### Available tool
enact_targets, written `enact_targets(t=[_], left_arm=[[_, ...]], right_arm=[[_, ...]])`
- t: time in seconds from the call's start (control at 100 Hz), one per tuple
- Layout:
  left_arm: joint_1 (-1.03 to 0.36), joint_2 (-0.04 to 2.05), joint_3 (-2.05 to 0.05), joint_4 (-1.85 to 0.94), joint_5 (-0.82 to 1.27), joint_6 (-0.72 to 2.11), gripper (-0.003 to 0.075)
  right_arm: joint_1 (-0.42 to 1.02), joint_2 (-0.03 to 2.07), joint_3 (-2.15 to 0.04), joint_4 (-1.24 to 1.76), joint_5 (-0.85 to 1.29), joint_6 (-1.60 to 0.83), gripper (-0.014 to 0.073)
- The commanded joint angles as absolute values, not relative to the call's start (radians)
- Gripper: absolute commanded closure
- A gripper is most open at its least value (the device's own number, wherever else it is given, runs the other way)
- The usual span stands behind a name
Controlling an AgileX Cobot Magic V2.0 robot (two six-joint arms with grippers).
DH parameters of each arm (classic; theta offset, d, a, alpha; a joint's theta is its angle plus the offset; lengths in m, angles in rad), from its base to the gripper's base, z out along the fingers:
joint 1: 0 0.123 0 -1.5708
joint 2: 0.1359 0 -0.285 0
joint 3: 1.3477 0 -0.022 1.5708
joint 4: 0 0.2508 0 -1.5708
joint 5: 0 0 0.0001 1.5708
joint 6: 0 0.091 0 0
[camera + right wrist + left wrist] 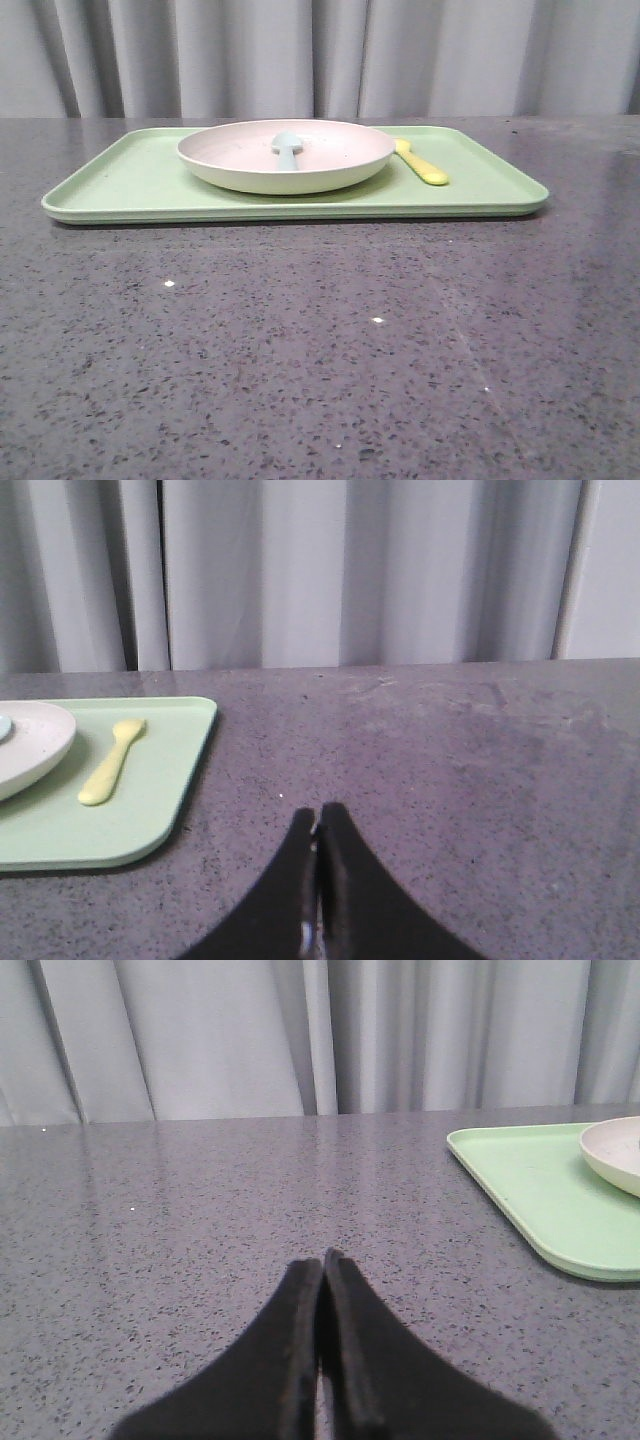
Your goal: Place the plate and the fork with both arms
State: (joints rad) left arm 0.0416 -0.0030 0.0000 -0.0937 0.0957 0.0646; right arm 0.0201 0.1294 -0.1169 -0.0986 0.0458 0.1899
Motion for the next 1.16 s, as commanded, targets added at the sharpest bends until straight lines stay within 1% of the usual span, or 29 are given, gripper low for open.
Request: enact_targets(t=[0.0,0.2,0.28,0.36,0.4,0.45,1.15], left_arm=[[0.043,-0.035,0.012,-0.105,0.025,0.064,0.0741],[0.043,-0.035,0.012,-0.105,0.025,0.064,0.0741],[0.043,-0.035,0.012,-0.105,0.025,0.064,0.0741],[0.043,-0.035,0.012,-0.105,0.025,0.064,0.0741],[0.043,-0.035,0.012,-0.105,0.025,0.064,0.0741],[0.043,-0.035,0.012,-0.105,0.025,0.064,0.0741],[0.043,-0.035,0.012,-0.105,0.025,0.064,0.0741]], right_arm=[[0.008,0.082,-0.107,-0.114,-0.025,0.176,0.0684],[0.003,-0.007,-0.059,-0.114,0.035,0.176,0.0684],[0.003,-0.022,-0.028,-0.112,0.029,0.176,0.0684],[0.003,-0.035,0.027,-0.085,-0.021,0.176,0.0684],[0.003,-0.034,0.022,-0.082,0.032,0.176,0.0684],[0.003,-0.034,0.022,-0.082,0.040,0.176,0.0684],[0.003,-0.034,0.023,-0.082,0.044,0.176,0.0684]])
